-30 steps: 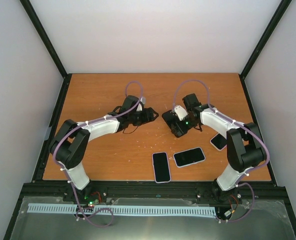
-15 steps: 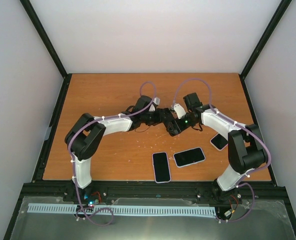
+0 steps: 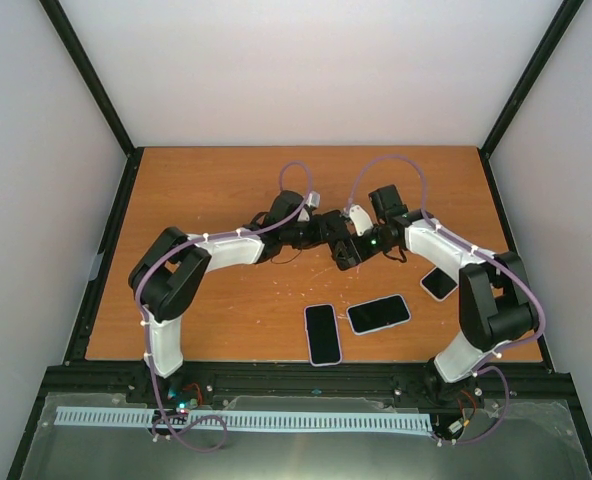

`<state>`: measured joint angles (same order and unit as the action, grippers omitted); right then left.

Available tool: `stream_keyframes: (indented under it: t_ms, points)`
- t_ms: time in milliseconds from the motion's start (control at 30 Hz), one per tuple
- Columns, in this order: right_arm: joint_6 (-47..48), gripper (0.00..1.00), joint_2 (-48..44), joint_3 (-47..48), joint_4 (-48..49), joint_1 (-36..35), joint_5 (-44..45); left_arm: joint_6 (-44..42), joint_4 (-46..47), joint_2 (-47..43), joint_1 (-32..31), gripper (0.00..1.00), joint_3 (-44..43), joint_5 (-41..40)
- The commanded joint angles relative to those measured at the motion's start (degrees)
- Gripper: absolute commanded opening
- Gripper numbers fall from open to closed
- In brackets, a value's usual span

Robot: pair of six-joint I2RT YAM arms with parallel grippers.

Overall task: Take the phone out of the phone case
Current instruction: Pick up the phone at the center of the board.

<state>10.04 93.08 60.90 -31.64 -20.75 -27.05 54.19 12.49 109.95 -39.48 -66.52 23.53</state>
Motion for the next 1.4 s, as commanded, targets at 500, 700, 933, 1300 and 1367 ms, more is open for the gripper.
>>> stream_keyframes:
  t_ms: [500,700,933,1300,1367]
  points:
    - [6.1,0.98,-12.6,0.0,-3.5,5.8,-16.8,-25.5,-2.9,-17.2,7.9,0.0,3.3,13.3]
    - [18.7,0.84,-17.3,-2.3,-7.7,6.4,-27.7,-29.5,2.4,-25.4,8.0,0.0,9.0,27.7]
    - [31.4,0.6,-17.3,-1.9,-16.8,6.2,-39.1,-27.2,12.2,-26.4,8.1,0.0,12.0,43.0]
    - [40.6,0.49,-18.3,-2.3,-24.1,2.4,-39.9,-20.4,18.8,-23.0,8.0,0.0,10.5,50.1]
    - [40.0,0.48,-19.1,-2.8,-23.1,1.7,-39.3,-20.0,17.2,-22.3,8.0,0.0,9.4,49.8]
